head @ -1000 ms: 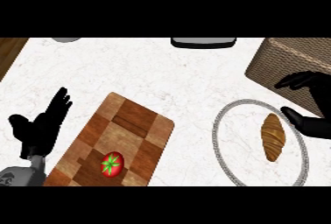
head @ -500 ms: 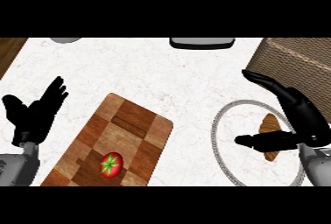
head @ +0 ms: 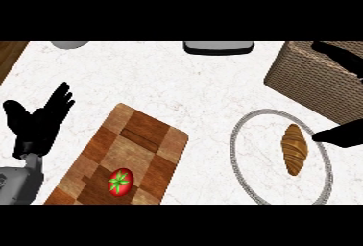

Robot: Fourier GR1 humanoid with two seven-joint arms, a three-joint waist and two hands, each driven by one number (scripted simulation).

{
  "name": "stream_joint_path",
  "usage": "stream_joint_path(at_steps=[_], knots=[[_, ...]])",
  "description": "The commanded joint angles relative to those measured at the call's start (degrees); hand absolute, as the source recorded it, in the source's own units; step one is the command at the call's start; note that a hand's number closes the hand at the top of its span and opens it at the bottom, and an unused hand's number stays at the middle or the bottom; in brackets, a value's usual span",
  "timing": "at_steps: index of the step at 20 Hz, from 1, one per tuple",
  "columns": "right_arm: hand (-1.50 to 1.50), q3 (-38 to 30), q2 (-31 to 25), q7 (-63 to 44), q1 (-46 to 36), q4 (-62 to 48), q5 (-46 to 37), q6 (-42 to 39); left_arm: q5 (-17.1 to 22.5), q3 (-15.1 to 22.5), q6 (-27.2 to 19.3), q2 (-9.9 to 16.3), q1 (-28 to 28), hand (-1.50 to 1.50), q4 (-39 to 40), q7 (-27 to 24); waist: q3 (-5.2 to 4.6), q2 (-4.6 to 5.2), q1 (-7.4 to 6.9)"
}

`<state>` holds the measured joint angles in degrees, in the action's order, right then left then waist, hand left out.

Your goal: Pick the croissant from the placemat and place it in the basket

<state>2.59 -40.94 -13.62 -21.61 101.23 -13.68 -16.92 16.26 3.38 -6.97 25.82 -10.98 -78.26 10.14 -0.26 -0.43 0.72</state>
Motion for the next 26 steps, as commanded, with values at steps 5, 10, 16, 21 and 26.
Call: stream_joint_path(at_steps=[5, 10, 16, 21, 26], knots=[[-1.50, -7.22, -13.42, -12.73, -10.19, -7.01, 9.39, -19.89, -1.53, 0.84, -0.02, -1.92, 0.75, 0.00, -0.59, -1.35, 0.17, 0.36, -1.07], [-1.50, -8.59, -14.29, -18.58, -6.72, -3.92, 19.85, -29.78, -0.43, -1.67, 1.63, -1.04, 0.26, 0.00, 0.46, -0.72, 0.19, 0.22, -0.34], [-1.50, -19.28, -15.69, -9.39, 2.60, -6.57, 24.42, -34.50, -1.98, -1.35, 0.38, -1.97, 2.26, 0.00, -5.16, 1.93, 0.29, 0.18, -0.16], [-1.50, -29.16, -13.18, -1.31, 10.92, -2.96, 22.49, -33.52, -1.97, -3.76, 2.53, -1.41, 2.81, 0.00, -1.34, -1.03, 0.33, 0.14, 0.64], [-1.50, -28.97, -4.52, 7.80, 18.68, -0.18, 12.32, -31.70, -2.77, -2.91, 2.09, -2.72, 0.34, 0.00, -4.48, 4.27, 0.36, 0.33, -0.21]])
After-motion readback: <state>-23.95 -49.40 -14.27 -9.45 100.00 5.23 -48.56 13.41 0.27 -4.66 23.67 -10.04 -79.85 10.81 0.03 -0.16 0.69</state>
